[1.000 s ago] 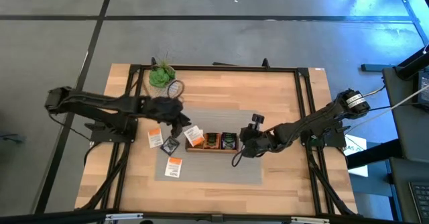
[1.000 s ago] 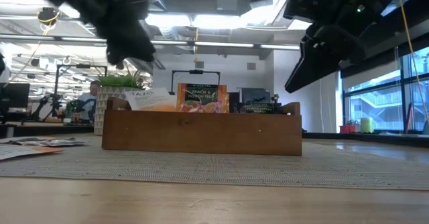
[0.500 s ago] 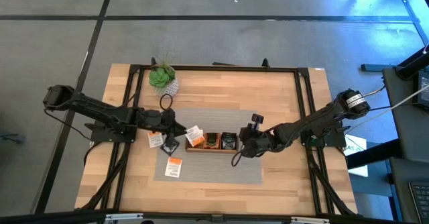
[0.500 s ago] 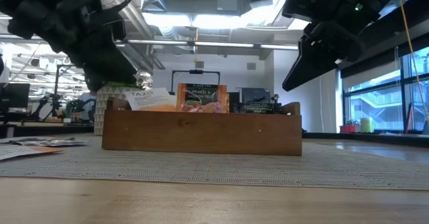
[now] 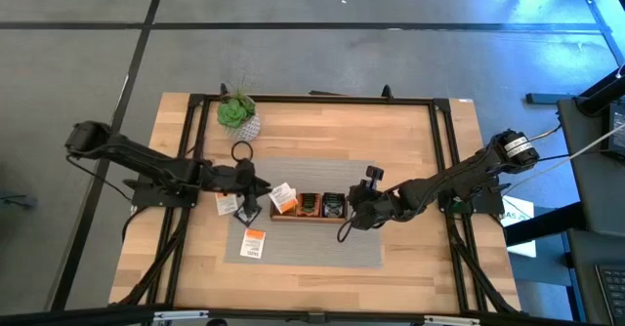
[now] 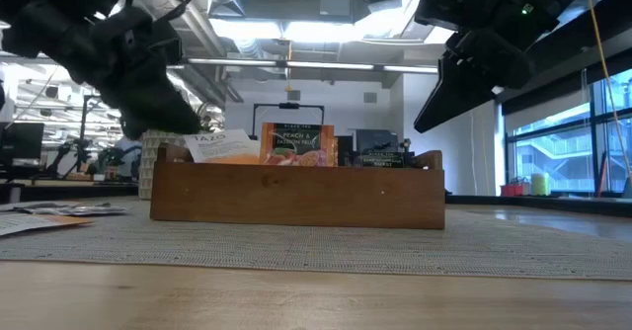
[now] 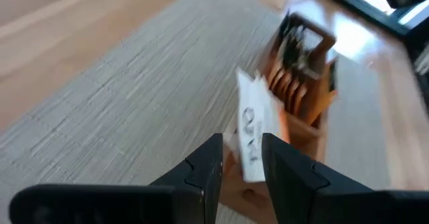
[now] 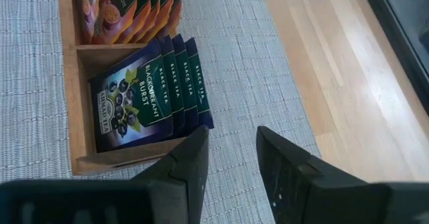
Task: Pick & Place Tea
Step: Put the white tea bag into the left section of the wooden organizer
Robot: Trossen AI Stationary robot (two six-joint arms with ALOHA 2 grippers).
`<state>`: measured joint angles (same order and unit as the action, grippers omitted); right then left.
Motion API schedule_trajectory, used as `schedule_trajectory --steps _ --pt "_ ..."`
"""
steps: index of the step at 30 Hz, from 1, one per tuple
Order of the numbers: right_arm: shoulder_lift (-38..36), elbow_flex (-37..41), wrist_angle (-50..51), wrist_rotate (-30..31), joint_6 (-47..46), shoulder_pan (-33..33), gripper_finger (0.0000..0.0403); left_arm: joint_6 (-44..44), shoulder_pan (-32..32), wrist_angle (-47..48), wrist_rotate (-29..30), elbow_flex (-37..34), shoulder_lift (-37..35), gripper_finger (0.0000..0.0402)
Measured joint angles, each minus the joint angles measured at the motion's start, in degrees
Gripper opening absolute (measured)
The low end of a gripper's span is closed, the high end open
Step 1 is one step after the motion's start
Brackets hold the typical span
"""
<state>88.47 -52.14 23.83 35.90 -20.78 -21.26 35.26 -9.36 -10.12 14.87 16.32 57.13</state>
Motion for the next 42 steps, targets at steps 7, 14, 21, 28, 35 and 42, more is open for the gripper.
schedule_trajectory --steps 7,14,21,28,35,42 --pt "0.0 0.0 0.0 0.0 0.0 0.0 0.0129 0.1 -0.8 -2.4 0.5 0.0 4.4 0.01" --pt "0.0 0.0 0.0 0.0 0.1 0.0 0.0129 1.5 -0.7 -2.8 -2.8 0.0 6.5 0.0095" --pt "0.0 0.0 0.0 0.0 0.0 0.0 0.0129 0.1 -0.7 -6.0 -6.0 0.0 6.5 0.0074" --pt "0.0 0.0 0.0 0.0 0.0 0.0 0.0129 0.9 -0.7 -5.0 -6.1 0.0 6.5 0.0044" --pt "0.0 0.0 0.0 0.0 -0.1 0.0 0.0129 5.0 -0.7 -5.1 -6.7 0.0 6.5 0.0021" --pt "0.0 0.0 -5.2 0.0 2.5 0.0 0.0129 9.0 -0.7 -5.1 -5.8 0.0 6.5 0.0016"
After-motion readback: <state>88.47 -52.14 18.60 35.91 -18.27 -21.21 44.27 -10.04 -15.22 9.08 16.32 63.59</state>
